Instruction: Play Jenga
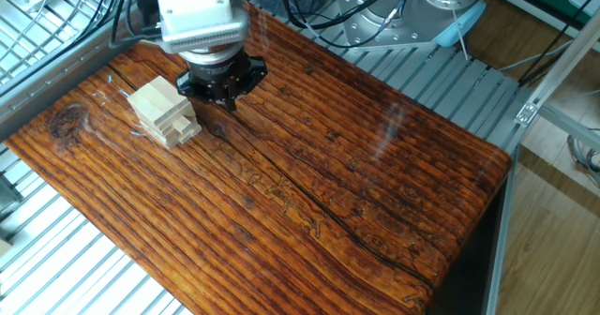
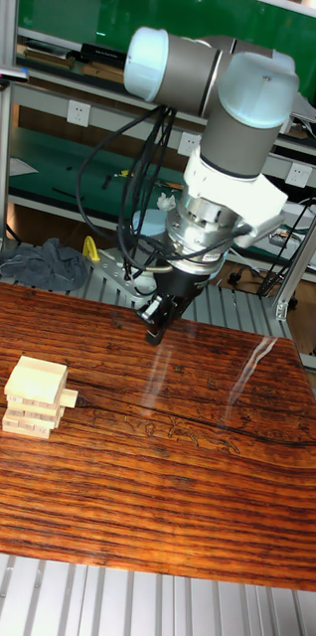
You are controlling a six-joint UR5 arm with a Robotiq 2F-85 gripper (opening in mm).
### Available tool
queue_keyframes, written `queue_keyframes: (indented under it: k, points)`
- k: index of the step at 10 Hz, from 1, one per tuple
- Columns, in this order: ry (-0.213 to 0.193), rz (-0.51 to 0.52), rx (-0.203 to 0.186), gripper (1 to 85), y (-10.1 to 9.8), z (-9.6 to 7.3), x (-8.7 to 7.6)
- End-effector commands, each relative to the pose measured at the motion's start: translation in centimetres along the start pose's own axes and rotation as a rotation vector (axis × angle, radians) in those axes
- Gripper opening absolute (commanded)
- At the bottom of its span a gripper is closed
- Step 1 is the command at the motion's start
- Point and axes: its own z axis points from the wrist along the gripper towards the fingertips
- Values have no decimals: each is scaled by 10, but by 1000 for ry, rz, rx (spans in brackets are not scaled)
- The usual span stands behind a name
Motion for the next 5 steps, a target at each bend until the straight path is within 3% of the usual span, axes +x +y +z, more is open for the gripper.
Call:
queue_keyframes:
  k: [1, 2, 3, 4, 5]
  points:
    - [-34, -243, 36, 13, -9, -4, -7]
    - [-33, -346, 61, 13, -14, -4, -9]
    - [-34, -436, 61, 37, -14, -3, -9]
    - [-48, -498, 52, 113, -12, 1, -9]
    - [-66, -525, 51, 127, -13, 6, -7]
